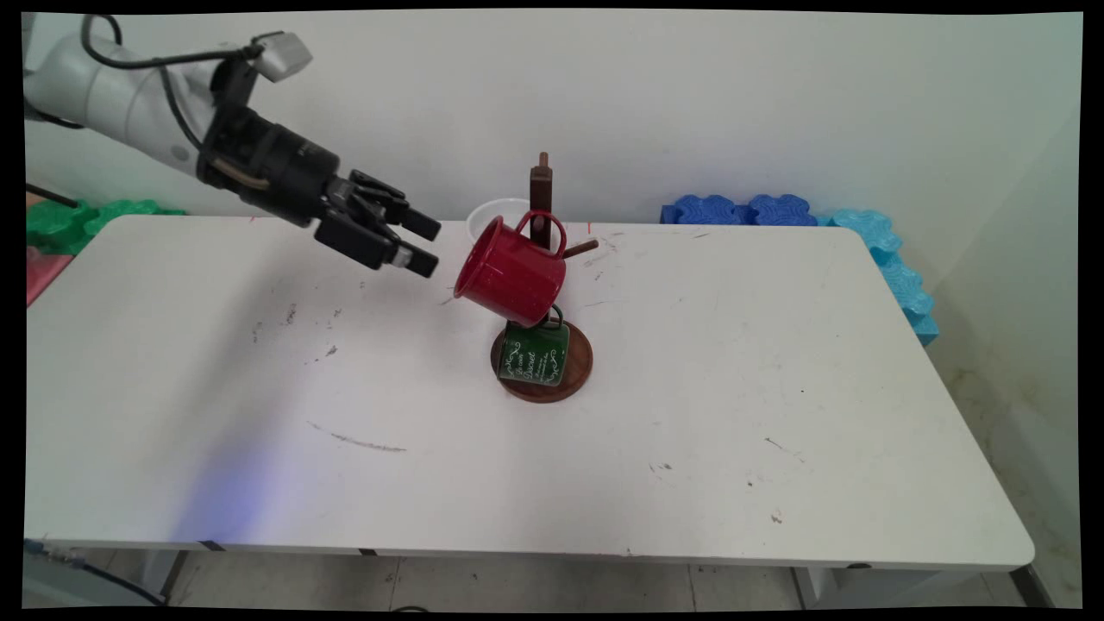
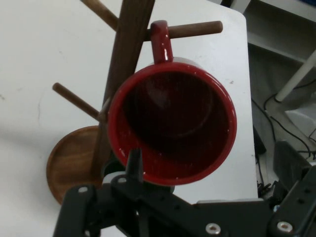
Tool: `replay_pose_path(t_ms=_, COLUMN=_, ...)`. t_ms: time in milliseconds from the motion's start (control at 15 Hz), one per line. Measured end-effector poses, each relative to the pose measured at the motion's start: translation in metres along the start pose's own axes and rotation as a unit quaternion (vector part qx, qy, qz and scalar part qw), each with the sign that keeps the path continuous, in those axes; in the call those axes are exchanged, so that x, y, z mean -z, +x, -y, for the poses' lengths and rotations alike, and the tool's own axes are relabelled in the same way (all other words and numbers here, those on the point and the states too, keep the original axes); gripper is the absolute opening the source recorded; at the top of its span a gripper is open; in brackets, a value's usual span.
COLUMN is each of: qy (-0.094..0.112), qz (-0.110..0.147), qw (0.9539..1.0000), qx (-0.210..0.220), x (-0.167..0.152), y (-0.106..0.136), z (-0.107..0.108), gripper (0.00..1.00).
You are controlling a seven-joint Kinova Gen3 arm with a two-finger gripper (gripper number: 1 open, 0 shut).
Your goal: Pick up the red mug from the rack
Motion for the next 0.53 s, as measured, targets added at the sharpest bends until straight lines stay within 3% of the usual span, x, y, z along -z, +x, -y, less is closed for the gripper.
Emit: replay_pose_path(t_ms=533, qy=-0.008, qz=0.007, qw=0.9999, qx=-0.013, x=-0.031, y=0.003, z=-0.006, gripper=1.0)
